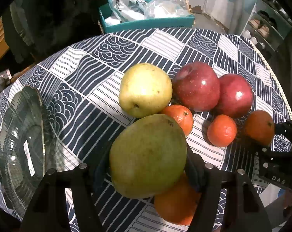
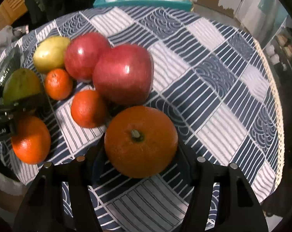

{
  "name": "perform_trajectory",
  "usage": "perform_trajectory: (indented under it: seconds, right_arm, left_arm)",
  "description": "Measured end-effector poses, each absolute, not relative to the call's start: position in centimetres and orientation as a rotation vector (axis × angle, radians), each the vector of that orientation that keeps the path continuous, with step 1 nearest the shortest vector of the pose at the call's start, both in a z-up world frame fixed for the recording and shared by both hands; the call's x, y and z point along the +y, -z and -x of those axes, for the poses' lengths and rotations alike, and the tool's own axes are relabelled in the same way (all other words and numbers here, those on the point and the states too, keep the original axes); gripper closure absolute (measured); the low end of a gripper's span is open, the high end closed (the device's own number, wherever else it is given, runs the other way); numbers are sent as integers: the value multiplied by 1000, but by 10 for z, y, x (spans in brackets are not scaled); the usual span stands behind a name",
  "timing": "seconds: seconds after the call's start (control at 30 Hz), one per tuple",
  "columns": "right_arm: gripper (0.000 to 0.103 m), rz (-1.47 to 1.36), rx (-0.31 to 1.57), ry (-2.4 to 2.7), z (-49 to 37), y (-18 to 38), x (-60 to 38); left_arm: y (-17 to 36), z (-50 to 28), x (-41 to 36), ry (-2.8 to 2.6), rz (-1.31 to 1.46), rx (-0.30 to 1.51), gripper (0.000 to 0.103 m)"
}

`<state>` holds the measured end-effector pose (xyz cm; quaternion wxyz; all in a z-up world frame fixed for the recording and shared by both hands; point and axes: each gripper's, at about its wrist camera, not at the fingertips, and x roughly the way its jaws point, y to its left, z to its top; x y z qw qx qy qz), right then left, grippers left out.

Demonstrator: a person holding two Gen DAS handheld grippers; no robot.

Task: Organize fruits
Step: 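Grasp the green mango with the left tool while the right tool grasps the large orange, then carry the mango with the left tool while the right tool carries the orange over the glass bowl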

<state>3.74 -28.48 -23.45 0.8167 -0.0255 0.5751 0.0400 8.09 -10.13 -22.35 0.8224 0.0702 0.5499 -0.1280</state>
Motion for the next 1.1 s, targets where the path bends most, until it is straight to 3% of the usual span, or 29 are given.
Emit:
perform_trajectory:
  seconds: [1.1]
  right_arm:
    - [39, 109, 835, -196, -39, 100, -230]
  left_arm:
    - [107, -47, -45, 187, -48, 918, 33]
